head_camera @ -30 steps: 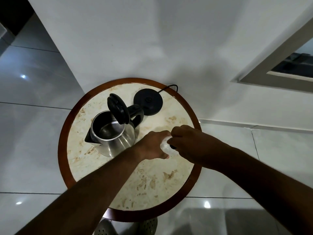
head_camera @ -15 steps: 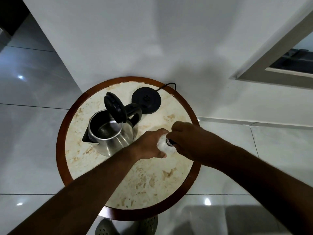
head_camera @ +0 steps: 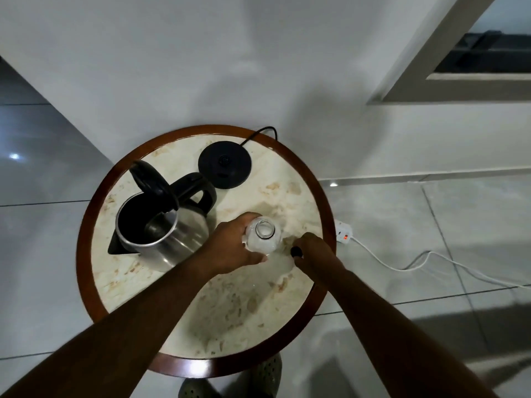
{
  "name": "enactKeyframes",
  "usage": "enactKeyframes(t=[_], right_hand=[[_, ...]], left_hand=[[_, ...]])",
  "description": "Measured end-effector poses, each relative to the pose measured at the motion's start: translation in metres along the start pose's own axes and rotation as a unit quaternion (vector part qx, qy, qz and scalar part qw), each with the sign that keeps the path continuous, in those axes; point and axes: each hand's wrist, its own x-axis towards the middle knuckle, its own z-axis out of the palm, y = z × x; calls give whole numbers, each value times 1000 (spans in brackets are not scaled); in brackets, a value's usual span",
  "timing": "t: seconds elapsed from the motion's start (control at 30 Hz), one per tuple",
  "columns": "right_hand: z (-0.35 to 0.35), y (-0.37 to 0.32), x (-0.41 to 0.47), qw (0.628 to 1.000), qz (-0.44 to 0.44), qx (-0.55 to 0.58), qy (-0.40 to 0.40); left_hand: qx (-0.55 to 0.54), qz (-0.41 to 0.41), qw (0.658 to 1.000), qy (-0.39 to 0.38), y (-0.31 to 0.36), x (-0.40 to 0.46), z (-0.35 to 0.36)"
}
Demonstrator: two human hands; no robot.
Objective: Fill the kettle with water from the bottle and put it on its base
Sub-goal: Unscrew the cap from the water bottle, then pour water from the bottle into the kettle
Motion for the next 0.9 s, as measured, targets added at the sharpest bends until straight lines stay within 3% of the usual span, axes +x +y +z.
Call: enactKeyframes(t=[0.23,0.33,0.43,0.63,0.77,0.9], right_hand=[[30,-4,-3,997,-34,-10,74],[31,-18,-11,991,-45,104,73],[27,-44,-14,959,-50,262,90],[37,-80,-8,889,55,407,203],[38,-98,-9,880,61,394,259],[35,-116,-19,892,39,383,236]], left_hand=[[-68,-38,996,37,-10,-9,5],[-97,-66,992,40,-16,-11,9],[-128,-144,980,54,-35,-32,5],[-90,-293,926,222,-80,-116,-29],[-128,-260,906,307,-83,-137,-66],[-135,-151,922,330,-77,-128,-95]])
